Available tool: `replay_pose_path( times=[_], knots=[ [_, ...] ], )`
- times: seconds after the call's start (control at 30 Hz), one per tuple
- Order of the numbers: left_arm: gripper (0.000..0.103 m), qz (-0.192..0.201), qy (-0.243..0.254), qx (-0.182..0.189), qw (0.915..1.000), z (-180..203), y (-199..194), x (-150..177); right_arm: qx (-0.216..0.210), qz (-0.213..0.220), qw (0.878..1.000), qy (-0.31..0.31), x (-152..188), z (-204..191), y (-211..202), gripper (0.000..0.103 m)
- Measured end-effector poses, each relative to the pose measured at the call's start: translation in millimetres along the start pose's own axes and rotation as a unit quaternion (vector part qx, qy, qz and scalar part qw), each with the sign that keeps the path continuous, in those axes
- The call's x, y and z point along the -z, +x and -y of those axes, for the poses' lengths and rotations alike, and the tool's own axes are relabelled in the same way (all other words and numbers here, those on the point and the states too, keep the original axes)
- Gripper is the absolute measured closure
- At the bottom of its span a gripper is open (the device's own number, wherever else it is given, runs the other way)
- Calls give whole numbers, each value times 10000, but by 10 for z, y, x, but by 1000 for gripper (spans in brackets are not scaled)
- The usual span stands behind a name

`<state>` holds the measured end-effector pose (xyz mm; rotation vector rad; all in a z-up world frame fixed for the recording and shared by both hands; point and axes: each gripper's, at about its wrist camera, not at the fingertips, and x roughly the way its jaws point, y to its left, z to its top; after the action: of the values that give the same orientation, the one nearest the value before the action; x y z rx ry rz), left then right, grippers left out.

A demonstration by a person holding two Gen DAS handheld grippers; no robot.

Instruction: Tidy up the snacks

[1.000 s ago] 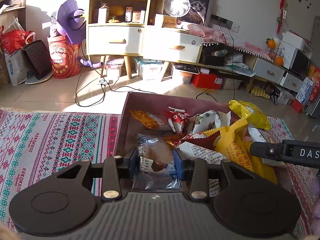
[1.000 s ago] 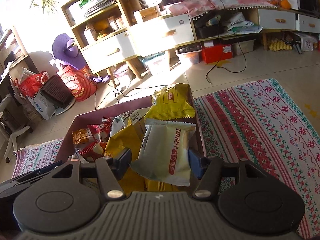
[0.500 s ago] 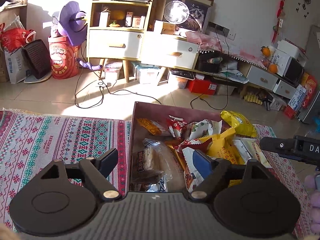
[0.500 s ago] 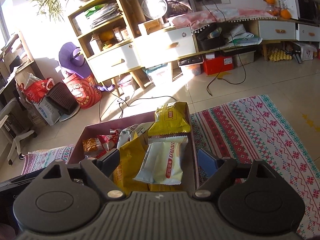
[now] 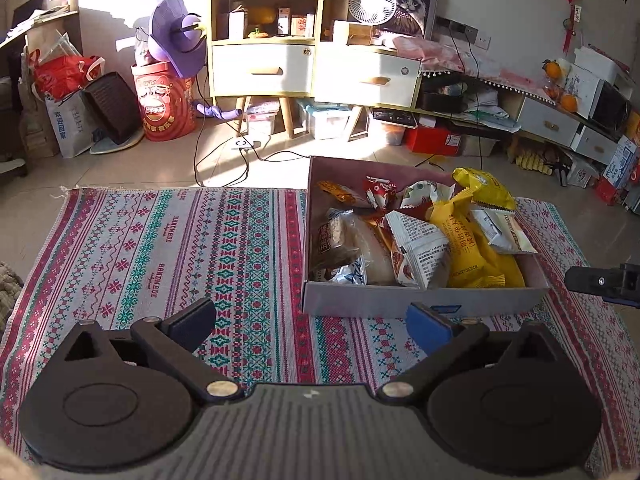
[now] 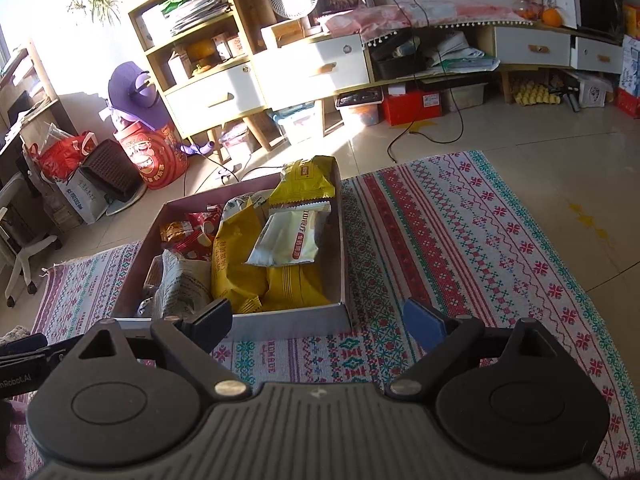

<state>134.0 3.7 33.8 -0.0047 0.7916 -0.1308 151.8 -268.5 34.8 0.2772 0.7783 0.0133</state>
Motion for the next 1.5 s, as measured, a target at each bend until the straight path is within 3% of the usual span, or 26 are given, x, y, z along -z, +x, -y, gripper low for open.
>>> replay_pose_path(
  times=[0.33, 0.57, 1.0, 1.5],
  knots=[
    [0, -415, 62, -133, 9990, 24, -322, 305, -18, -459, 9988, -191, 326, -110, -285, 7],
    [0, -644, 172, -333, 9972, 88, -512, 517, 120, -517, 9949, -863, 621, -331, -467, 3],
    [0, -685, 101, -453, 9966, 99, -632, 740, 368, -319, 9889, -1403, 810, -532, -529, 1],
    [0, -588, -16, -484, 9971, 120, -656, 741, 367, -283, 9894, -1379, 831, -574, -549, 1]
  ],
)
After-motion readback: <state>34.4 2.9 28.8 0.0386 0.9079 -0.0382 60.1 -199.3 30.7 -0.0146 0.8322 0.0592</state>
